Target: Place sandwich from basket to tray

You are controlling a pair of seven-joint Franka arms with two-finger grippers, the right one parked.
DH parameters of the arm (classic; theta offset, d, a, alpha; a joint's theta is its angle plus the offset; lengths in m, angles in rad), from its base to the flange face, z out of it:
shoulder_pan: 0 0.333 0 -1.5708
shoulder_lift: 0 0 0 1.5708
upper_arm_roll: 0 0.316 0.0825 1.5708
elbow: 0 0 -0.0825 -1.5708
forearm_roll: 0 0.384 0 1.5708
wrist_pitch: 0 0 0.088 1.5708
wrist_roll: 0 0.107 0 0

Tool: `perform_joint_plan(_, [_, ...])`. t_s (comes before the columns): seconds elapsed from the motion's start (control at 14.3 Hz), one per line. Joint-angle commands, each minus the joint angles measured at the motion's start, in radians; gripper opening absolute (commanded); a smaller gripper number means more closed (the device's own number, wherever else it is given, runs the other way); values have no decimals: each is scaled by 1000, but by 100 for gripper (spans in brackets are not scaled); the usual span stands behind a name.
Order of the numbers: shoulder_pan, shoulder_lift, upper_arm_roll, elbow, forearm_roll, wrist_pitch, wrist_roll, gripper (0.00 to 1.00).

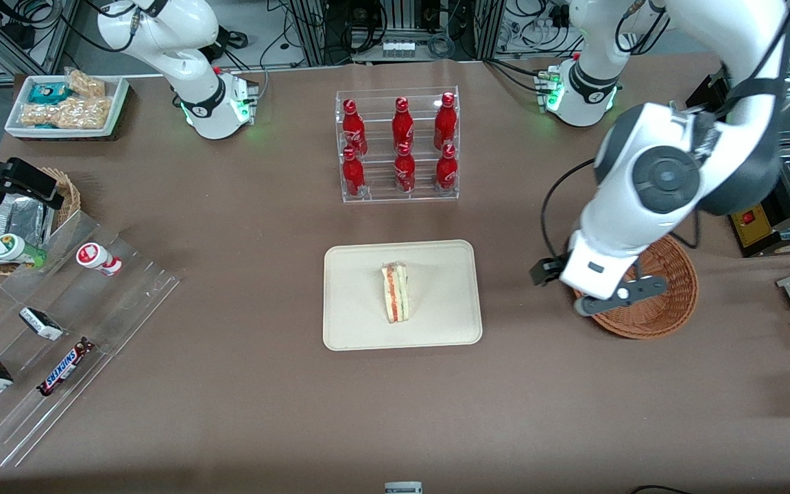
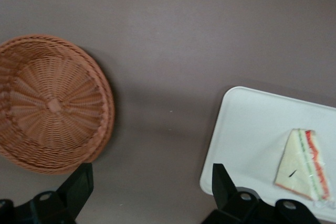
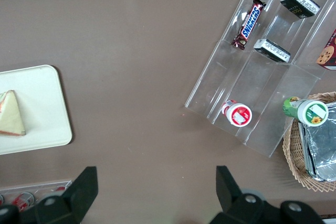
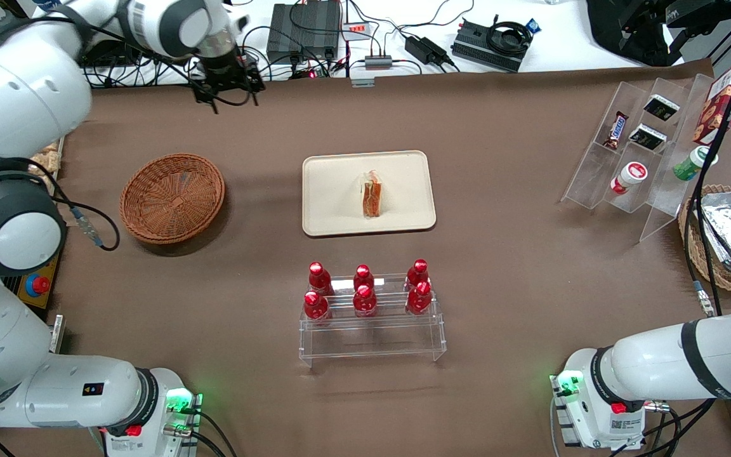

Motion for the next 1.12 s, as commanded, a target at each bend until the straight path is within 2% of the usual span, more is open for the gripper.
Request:
perform_joint_plan(0.0, [47,-100,38,-73,-58,-49,194,100])
perform_joint_plan(0.42, [14,-250,289,-97,-143,-192,618,100])
perform_joint_plan(0.63, [12,-293,369,-80,-144,-237,770,100])
perform_joint_plan(0.77, [12,-298,398,-78,-144,-221,811,100])
perform_joint_plan(1.05, [15,-294,400,-86,-143,-204,812,100])
